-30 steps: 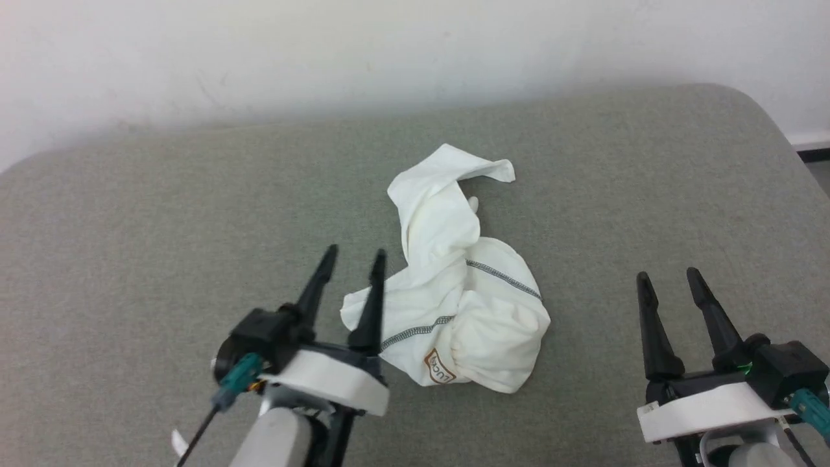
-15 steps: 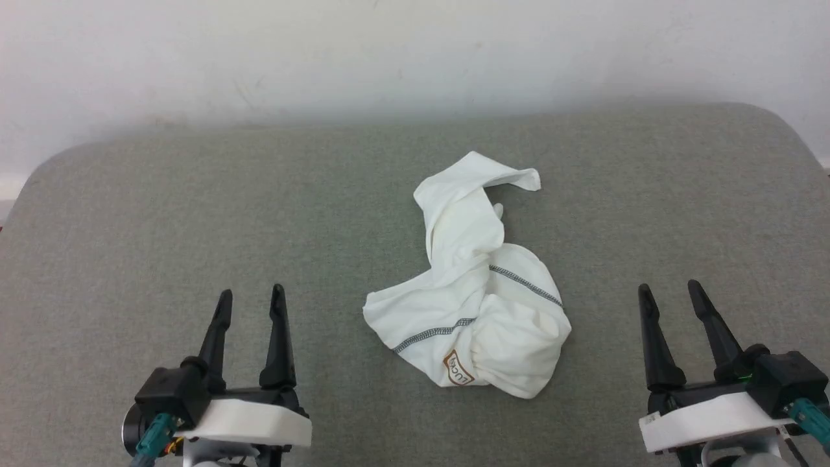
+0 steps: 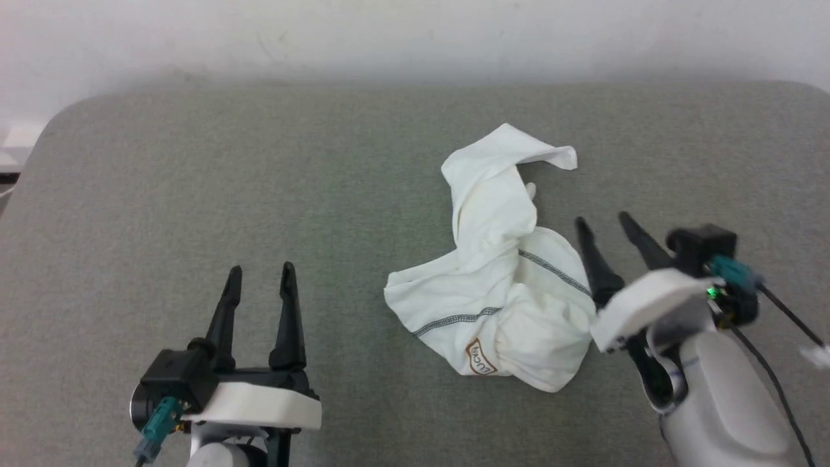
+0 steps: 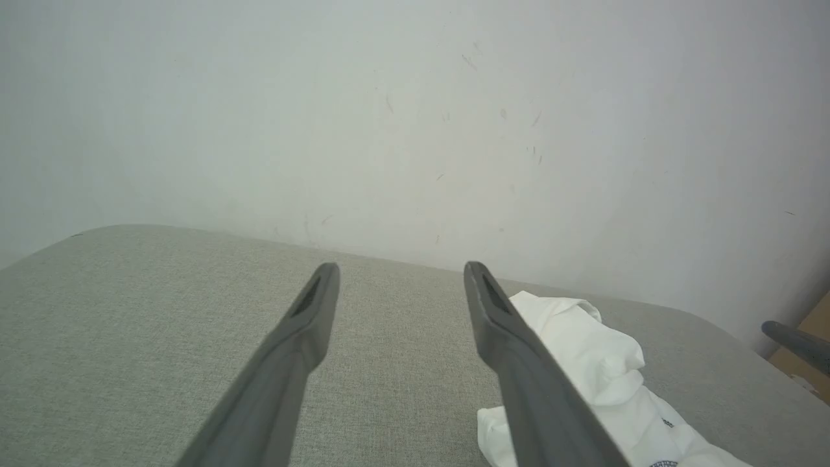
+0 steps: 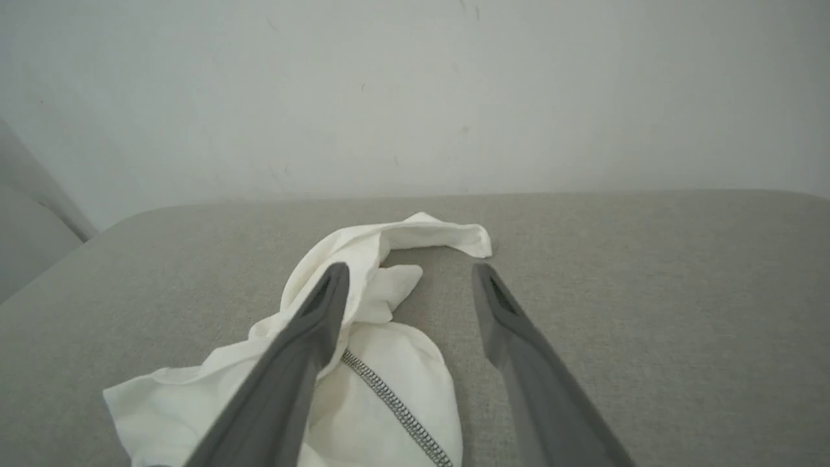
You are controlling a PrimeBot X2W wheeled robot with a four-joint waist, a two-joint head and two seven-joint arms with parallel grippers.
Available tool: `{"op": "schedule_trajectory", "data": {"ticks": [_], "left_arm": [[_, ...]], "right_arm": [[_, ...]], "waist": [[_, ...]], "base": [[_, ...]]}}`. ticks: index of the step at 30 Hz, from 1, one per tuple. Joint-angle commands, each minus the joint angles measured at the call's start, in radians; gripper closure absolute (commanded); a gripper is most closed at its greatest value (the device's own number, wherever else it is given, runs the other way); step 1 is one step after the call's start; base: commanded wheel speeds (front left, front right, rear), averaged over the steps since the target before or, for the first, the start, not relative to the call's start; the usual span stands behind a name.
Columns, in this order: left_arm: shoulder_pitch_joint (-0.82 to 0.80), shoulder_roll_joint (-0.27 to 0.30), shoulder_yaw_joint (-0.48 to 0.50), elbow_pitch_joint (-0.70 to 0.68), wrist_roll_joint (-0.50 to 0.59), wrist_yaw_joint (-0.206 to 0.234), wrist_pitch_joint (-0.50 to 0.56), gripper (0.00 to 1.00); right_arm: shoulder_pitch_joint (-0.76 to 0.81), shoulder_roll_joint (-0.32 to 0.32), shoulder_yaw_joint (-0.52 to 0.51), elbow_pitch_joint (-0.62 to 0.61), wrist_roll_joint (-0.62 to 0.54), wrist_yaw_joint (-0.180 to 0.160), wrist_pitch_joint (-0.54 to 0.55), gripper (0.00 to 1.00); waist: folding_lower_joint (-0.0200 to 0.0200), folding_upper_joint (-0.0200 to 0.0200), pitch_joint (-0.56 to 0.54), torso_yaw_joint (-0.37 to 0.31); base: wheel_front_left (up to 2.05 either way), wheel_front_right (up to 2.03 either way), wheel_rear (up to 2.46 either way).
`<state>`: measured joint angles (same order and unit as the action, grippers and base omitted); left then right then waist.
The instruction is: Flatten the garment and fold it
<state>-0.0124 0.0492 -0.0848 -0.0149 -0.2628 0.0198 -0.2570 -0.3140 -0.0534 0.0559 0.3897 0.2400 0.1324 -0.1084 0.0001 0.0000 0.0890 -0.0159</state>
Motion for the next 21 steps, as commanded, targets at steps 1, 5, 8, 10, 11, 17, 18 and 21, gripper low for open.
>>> {"op": "schedule_trajectory", "data": {"ticks": [1,5,8,10,11,17,18,21], "left_arm": [[-0.022,0.001,-0.008,0.0,-0.007,0.002,-0.005,0.0],[-0.042,0.001,-0.028,0.005,-0.017,0.005,-0.005,0.0],[-0.05,0.001,-0.041,0.007,-0.029,0.014,-0.005,0.0],[-0.055,0.001,-0.05,0.009,-0.036,0.018,-0.005,0.0],[-0.056,0.001,-0.052,0.01,-0.039,0.021,-0.005,0.0],[-0.056,0.001,-0.062,0.013,-0.047,0.032,-0.005,0.0],[-0.057,0.001,-0.063,0.013,-0.047,0.032,-0.005,0.0],[-0.058,0.001,-0.063,0.017,-0.045,0.033,-0.005,0.0]], "right_arm": [[-0.072,0.003,0.028,0.075,0.027,-0.002,0.049,0.0],[-0.194,0.003,0.081,0.224,0.078,-0.002,0.153,0.0],[-0.272,0.003,0.105,0.32,0.104,-0.002,0.237,0.0],[-0.318,0.002,0.109,0.376,0.096,-0.002,0.288,0.0],[-0.337,0.002,0.112,0.401,0.094,-0.002,0.312,0.0],[-0.418,-0.004,0.117,0.493,0.094,-0.002,0.369,1.0],[-0.426,-0.005,0.118,0.5,0.099,-0.002,0.367,1.0],[-0.446,-0.01,0.126,0.509,0.119,-0.002,0.35,1.0]], "waist": [[-0.0001,0.0,0.028,0.037],[-0.0001,0.0,0.043,0.075],[-0.0001,0.0,0.053,0.097],[-0.0001,0.0,0.059,0.109],[-0.0001,0.0,0.061,0.113],[-0.0001,0.0,0.068,0.121],[-0.0001,0.0,0.069,0.12],[-0.0001,0.0,0.069,0.115]], "base": [[0.0,0.0,0.0],[0.0,0.0,0.0],[0.0,0.0,0.0],[0.0,0.0,0.0],[0.0,0.0,0.0],[0.0,0.0,0.0],[0.0,0.0,0.0],[0.0,0.0,0.0]]}}
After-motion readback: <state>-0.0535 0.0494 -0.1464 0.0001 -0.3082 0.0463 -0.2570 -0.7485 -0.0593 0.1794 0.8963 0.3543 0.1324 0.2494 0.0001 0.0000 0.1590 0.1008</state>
